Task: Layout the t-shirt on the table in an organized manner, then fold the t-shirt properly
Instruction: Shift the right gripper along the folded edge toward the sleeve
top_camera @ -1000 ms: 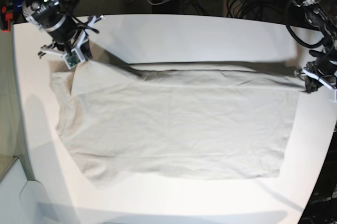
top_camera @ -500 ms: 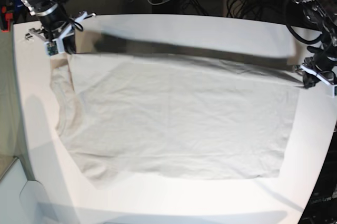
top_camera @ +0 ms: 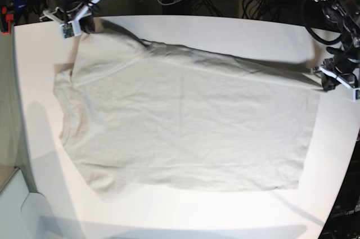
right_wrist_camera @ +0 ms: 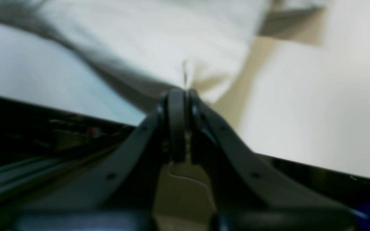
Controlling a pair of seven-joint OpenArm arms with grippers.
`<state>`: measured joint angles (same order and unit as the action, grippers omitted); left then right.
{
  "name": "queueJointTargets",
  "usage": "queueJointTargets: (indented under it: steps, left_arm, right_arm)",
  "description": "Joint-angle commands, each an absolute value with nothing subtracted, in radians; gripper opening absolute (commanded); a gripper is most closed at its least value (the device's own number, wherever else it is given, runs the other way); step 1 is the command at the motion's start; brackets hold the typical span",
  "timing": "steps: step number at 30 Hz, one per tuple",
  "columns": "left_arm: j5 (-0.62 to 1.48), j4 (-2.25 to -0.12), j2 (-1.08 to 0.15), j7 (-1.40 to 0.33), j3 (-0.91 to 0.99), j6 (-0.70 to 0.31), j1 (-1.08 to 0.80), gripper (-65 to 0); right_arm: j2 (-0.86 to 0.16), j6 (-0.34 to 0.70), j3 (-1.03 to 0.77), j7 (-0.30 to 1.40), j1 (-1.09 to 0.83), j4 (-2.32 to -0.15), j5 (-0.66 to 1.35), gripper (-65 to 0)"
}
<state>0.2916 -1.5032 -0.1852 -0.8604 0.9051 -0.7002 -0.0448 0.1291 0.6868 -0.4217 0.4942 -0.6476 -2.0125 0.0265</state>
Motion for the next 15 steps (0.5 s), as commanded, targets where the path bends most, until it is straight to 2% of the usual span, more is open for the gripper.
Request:
queueJointTargets:
  steps: [1, 7, 15]
  left_arm:
    - [0.306, -1.518, -0.206, -0.837, 0.908, -0.698, -0.038, -64.9]
    - [0.311, -1.518, -0.209, -0.837, 0.908, -0.698, -0.038, -64.9]
    - [0.314, -1.526, -0.202, -0.835, 0.908, -0.698, -0.018, -64.9]
  right_arm:
    - [0.127, 0.698, -0.403, 0.469, -0.671, -2.032, 0.042, -64.0]
    - [0.127, 0.698, -0.315, 0.311, -0.730, -2.035, 0.042, -64.0]
    - [0.128, 0.698, -0.314, 0.260, -0.630, -2.045, 0.039, -64.0]
